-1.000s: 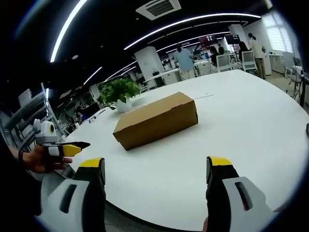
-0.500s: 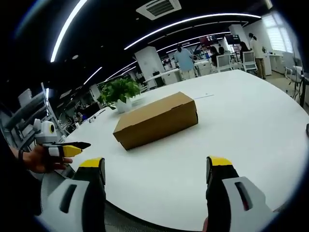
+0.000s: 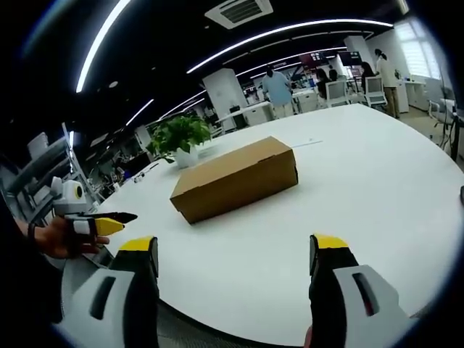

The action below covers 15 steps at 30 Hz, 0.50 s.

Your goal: Operate the shoe box by opening the lid, removing the specified soft item, and placing it in the target area until the item is outside and the box remains undamaged.

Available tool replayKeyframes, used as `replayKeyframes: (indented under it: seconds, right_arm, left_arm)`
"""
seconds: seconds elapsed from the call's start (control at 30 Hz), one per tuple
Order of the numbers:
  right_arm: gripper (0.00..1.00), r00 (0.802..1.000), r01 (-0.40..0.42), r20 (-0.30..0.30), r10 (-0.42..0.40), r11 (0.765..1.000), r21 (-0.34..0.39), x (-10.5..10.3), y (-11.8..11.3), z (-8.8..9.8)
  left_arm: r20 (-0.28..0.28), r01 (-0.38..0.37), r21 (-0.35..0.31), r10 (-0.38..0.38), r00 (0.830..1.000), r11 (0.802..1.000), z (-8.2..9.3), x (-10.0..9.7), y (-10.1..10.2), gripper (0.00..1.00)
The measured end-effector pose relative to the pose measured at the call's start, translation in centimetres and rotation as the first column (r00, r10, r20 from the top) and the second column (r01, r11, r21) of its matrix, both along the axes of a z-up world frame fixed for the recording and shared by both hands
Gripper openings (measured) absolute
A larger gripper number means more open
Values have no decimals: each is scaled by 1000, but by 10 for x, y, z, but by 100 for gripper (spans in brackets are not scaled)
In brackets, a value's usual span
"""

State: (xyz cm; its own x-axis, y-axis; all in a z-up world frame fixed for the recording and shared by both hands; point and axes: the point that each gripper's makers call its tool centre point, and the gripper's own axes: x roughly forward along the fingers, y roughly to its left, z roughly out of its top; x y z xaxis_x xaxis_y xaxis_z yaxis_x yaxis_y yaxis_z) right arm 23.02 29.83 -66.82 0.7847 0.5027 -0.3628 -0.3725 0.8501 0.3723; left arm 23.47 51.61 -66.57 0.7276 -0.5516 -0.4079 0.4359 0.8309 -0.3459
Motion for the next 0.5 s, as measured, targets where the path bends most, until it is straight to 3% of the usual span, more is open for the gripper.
replayKeyframes:
  seconds: [0.5]
  right_arm:
    - [81, 1000, 3, -14, -3, 1000, 21, 0, 0, -1]
  left_arm:
    - [-6, -12, -13, 12, 1000, 1000, 1, 3, 0, 77]
